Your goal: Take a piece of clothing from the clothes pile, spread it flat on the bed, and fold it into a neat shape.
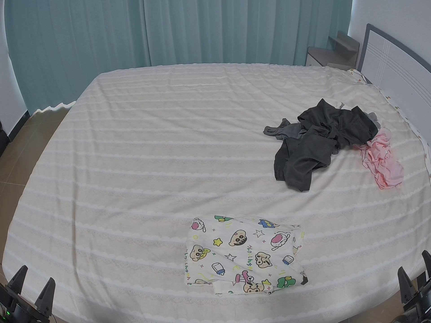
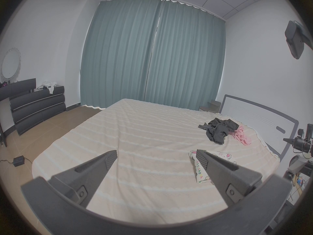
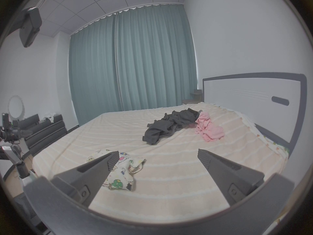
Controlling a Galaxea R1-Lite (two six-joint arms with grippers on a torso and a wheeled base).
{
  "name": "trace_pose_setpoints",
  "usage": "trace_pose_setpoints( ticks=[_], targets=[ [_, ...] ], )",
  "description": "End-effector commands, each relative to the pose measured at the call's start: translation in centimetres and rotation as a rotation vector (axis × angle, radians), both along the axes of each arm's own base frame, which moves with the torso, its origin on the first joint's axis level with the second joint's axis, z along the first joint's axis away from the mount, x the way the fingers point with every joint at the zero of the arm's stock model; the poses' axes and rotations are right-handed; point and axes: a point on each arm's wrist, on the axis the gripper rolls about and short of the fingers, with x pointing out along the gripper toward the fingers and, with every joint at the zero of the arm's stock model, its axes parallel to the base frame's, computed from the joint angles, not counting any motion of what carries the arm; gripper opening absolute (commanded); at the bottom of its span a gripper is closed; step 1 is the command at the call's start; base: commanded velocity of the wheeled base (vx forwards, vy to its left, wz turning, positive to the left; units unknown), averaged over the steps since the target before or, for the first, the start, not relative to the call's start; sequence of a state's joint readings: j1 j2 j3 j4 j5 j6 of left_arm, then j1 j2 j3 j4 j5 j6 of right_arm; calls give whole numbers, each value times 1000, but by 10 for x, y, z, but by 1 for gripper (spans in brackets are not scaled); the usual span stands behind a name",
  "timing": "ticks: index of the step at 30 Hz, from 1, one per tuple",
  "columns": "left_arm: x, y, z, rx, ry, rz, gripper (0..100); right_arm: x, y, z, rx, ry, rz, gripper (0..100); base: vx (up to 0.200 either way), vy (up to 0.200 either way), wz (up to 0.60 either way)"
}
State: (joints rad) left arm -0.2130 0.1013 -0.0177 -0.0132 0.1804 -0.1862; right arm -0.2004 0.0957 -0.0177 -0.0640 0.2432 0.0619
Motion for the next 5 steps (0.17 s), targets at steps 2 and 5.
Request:
trace_pose_setpoints(
  ticks=[2,5],
  targets=[
    [1,0,-2,2,15,0,100,1,1,-4,22,25,40,100,0,0,0],
    [1,0,-2,1,15,1,100,1,1,-4,31,27,64,100,0,0,0]
  ],
)
